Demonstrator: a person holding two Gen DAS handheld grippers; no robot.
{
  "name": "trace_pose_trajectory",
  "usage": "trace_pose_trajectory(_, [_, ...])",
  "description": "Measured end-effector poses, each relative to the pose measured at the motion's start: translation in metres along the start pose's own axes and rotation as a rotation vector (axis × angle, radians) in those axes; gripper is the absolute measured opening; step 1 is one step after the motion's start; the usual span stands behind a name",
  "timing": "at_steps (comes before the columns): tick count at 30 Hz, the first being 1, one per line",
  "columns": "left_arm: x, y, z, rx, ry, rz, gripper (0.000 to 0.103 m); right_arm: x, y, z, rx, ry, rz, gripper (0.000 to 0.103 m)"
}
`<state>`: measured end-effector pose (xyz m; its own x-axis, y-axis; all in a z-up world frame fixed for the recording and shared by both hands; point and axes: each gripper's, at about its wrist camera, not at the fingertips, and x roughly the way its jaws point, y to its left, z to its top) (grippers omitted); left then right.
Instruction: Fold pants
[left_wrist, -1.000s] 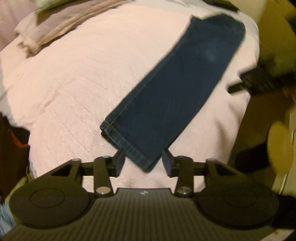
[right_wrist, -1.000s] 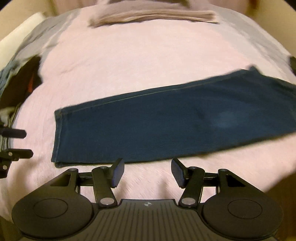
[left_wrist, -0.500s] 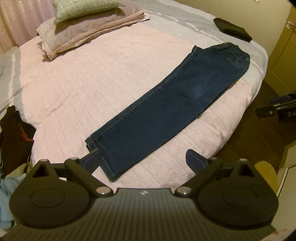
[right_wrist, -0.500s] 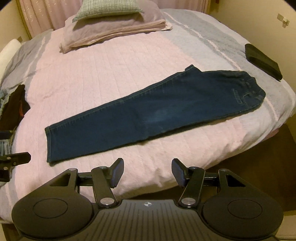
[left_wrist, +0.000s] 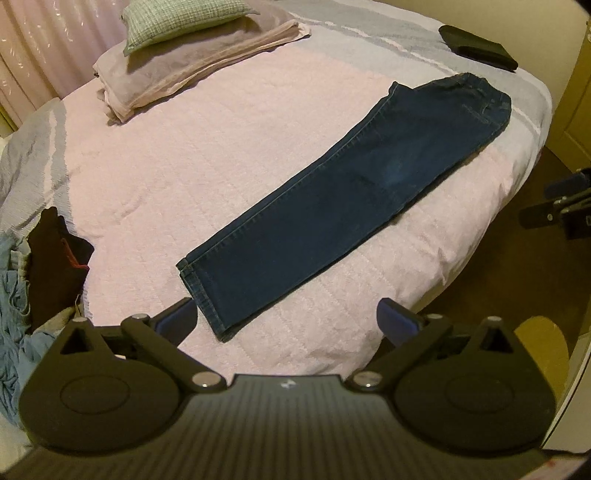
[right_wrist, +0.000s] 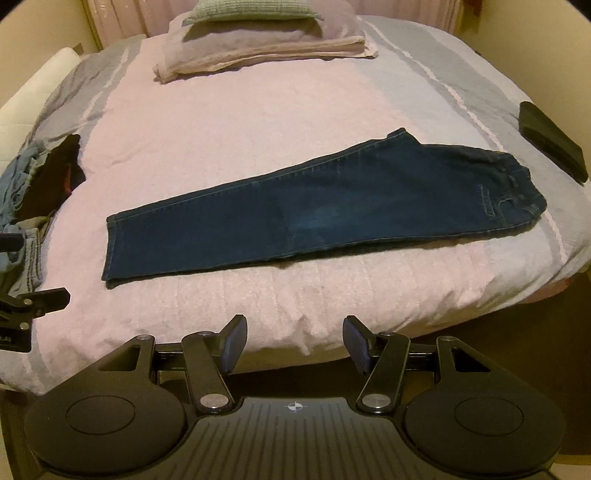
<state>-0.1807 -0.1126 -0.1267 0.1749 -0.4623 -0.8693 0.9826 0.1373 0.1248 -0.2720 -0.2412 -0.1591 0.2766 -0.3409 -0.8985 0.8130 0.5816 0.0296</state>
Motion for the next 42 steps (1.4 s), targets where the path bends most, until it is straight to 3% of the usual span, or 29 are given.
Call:
trace_pose_trajectory(6, [0.007, 0.013, -0.003, 0.066, -0.022, -0.038, 0.102, 0.009, 0.012, 0.002, 0.021, 0.011, -0.013, 0.055])
trace_pose_trajectory(11, [0.027, 0.044, -0.011, 0.232, -0.074, -0.107, 0.102, 0.031, 0.041, 0.004, 0.058, 0.021, -0.043, 0.055])
trace_pose_trajectory(14, [0.047, 0.072, -0.024, 0.386, -0.128, -0.149, 0.102, 0.054, 0.075, 0.002, 0.054, 0.012, -0.04, 0.055])
trace_pose_trajectory(18, [0.085, 0.115, -0.048, 0.688, -0.199, -0.156, 0.102, 0.097, 0.158, -0.008, -0.188, -0.11, -0.031, 0.055])
trace_pose_trajectory(22, [0.134, 0.164, -0.073, 0.948, -0.264, -0.18, 0.102, 0.167, 0.247, -0.037, -0.579, -0.208, -0.087, 0.055])
trace_pose_trajectory(24, [0.161, 0.178, -0.088, 1.096, -0.313, -0.188, 0.102, 0.202, 0.273, -0.054, -0.739, -0.218, -0.125, 0.055])
trace_pose_trajectory(27, [0.198, 0.193, -0.101, 1.271, -0.337, -0.196, 0.101, 0.242, 0.293, -0.071, -0.877, -0.247, -0.194, 0.055])
trace_pose_trajectory(32, [0.225, 0.206, -0.088, 1.244, -0.351, -0.228, 0.101, 0.27, 0.311, -0.085, -1.048, -0.366, -0.276, 0.055])
trace_pose_trajectory(34, [0.228, 0.209, -0.083, 1.219, -0.361, -0.235, 0.101, 0.271, 0.313, -0.08, -1.056, -0.384, -0.256, 0.046])
trace_pose_trajectory(35, [0.226, 0.212, -0.079, 1.208, -0.369, -0.238, 0.101, 0.27, 0.311, -0.075, -1.03, -0.369, -0.229, 0.02])
trace_pose_trajectory(36, [0.222, 0.212, -0.074, 1.187, -0.384, -0.239, 0.101, 0.265, 0.307, -0.07, -0.989, -0.378, -0.221, 0.003])
trace_pose_trajectory(42, [0.181, 0.224, -0.005, 0.978, -0.47, -0.213, 0.101, 0.19, 0.256, 0.003, -0.61, -0.467, -0.101, 0.002])
